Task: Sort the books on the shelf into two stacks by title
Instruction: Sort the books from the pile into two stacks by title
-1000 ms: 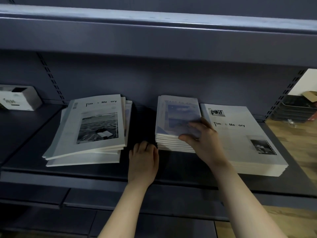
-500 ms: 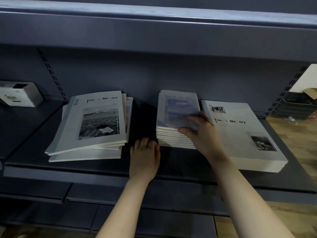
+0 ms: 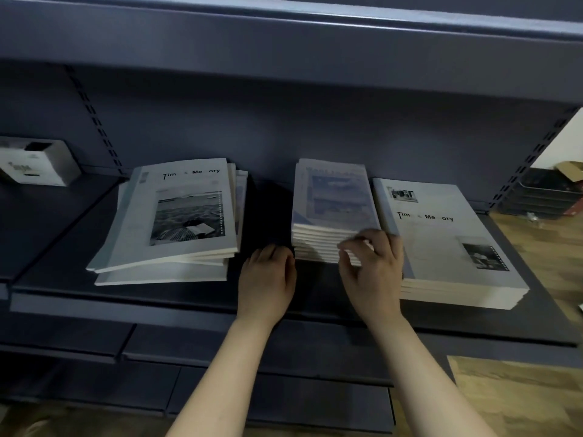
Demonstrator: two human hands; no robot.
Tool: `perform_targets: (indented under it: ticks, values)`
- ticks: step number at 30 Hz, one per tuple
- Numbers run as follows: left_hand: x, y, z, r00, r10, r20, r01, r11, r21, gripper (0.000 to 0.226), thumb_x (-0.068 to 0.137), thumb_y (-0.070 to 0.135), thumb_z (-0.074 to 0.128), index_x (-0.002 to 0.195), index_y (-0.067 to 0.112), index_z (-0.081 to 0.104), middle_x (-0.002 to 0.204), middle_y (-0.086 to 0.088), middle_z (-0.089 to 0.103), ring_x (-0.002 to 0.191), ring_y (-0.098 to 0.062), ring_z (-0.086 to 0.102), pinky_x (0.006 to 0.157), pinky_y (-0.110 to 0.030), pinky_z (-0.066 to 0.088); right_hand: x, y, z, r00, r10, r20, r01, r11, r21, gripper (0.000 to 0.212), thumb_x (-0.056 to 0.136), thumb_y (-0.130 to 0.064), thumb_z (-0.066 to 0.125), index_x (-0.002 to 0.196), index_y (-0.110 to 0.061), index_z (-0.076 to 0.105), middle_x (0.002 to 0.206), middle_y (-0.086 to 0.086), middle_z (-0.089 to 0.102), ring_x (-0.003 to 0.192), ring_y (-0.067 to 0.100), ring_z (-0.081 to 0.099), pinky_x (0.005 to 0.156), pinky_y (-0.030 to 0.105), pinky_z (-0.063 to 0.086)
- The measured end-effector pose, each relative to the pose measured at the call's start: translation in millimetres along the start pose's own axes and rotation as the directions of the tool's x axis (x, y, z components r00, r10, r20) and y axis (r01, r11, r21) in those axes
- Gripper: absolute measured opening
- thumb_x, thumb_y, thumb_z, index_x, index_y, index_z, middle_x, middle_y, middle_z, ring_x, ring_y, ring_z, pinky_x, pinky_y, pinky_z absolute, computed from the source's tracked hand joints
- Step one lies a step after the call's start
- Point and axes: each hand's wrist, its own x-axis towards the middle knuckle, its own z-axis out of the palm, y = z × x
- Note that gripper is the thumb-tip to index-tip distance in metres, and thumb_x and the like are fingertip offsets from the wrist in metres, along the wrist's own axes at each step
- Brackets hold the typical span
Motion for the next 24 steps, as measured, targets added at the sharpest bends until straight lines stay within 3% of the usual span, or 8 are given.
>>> perform_targets:
  ticks: [3,6,10,18,24]
  values:
    - [2,4,-15,0.996,0.059,-0.073,-0.06,0.998,-0.014,0.011,0.089,0.019,0.053,0.091,0.014,0.062,0.085,-0.003,0.061,0.077,-0.023,0.056,0.057,-0.027,0.037,-14,-1,6,0.993,-0.012,0.114,0.003,0.997,0.075,0.019,0.073,-0.005,0.072,0.089,-0.014,0.071,0.099,0.006,0.056,0.091,0.026,0.052,0.082,0.03,0.041]
    - [9,7,-36,0.986,0.098,-0.134,-0.101,0.995,-0.02,0.022,0.089,0.026,0.043,0.093,0.015,0.062,0.087,-0.002,0.06,0.077,-0.022,0.057,0.056,-0.029,0.044,-21,-7,13,0.965,-0.007,0.262,-0.029,0.991,0.134,0.016,0.075,-0.01,0.07,0.091,-0.015,0.069,0.098,0.003,0.056,0.092,0.024,0.054,0.079,0.035,0.048]
    - [17,-3,-66,0.973,0.084,-0.217,-0.086,0.996,-0.001,0.022,0.087,0.025,0.045,0.091,0.014,0.063,0.086,-0.002,0.063,0.076,-0.023,0.058,0.058,-0.03,0.046,-22,-18,23,0.922,-0.028,0.386,-0.022,0.992,0.125,0.011,0.076,-0.017,0.069,0.086,-0.018,0.07,0.09,-0.001,0.059,0.09,0.024,0.056,0.075,0.037,0.049]
    - [27,-77,-111,0.948,-0.175,-0.265,0.2,0.977,0.072,0.013,0.086,0.018,0.057,0.093,0.012,0.066,0.088,-0.008,0.065,0.082,-0.03,0.059,0.062,-0.035,0.048,-18,-44,39,0.907,-0.061,0.417,0.005,0.991,0.134,0.006,0.078,-0.02,0.069,0.084,-0.02,0.071,0.084,-0.004,0.059,0.092,0.02,0.054,0.077,0.036,0.048]
    - [30,-107,-130,0.899,-0.404,-0.171,0.435,0.874,0.218,0.031,0.089,0.038,0.055,0.106,0.015,0.065,0.107,-0.013,0.061,0.103,-0.037,0.052,0.079,-0.041,0.043,-21,-45,43,0.919,-0.053,0.391,-0.008,0.988,0.152,0.007,0.076,-0.017,0.072,0.083,-0.02,0.07,0.084,-0.005,0.059,0.09,0.018,0.053,0.077,0.036,0.048]
